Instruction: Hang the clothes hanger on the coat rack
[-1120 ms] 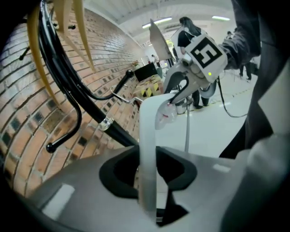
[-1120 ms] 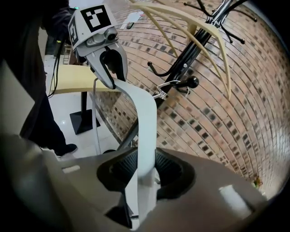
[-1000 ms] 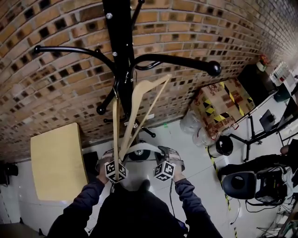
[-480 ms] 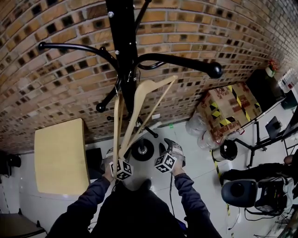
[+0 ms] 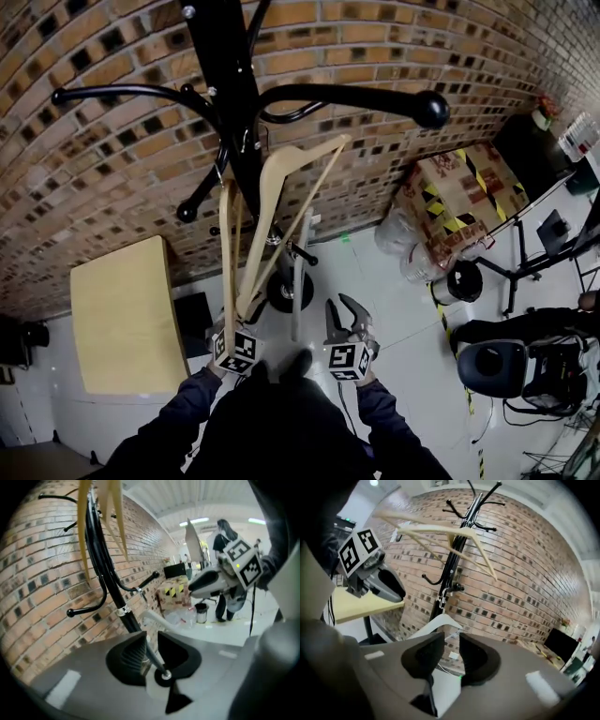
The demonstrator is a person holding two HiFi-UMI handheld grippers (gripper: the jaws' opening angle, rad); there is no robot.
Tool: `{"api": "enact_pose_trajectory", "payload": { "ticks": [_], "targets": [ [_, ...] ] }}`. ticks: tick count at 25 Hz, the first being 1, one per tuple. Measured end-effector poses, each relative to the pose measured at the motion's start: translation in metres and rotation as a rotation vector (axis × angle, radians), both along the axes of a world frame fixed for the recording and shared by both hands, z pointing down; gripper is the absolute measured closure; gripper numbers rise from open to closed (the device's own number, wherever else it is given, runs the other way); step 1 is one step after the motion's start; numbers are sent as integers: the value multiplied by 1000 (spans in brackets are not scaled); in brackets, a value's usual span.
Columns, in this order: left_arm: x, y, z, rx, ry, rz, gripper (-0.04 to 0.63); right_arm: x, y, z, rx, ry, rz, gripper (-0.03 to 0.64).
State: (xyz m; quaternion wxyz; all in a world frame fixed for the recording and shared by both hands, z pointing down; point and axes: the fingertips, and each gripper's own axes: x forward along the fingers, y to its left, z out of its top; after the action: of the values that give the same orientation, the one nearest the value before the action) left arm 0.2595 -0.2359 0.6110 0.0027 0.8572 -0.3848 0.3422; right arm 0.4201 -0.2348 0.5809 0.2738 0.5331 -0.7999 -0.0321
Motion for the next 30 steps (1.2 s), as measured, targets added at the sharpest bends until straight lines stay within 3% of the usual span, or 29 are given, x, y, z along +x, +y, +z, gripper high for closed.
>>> {"api": "enact_pose_trajectory", "payload": {
  "ticks": [3, 7, 11, 20, 30],
  "targets": [
    [9, 27, 1, -66, 129, 25, 520, 2, 28, -20, 19, -135, 48, 530],
    [18, 55, -16, -56, 175, 91, 522, -8, 62, -34, 30, -179, 83, 543],
    [-3, 81, -30, -46, 217, 118, 526, -35, 92, -43, -3, -215, 107, 551],
    [-49, 134, -53, -31, 287, 172, 532, -93, 144, -84, 53, -202, 107, 560],
    [-59, 172, -64, 3, 314, 258, 533, -124, 197, -92, 93, -163, 123, 609]
  ]
}}
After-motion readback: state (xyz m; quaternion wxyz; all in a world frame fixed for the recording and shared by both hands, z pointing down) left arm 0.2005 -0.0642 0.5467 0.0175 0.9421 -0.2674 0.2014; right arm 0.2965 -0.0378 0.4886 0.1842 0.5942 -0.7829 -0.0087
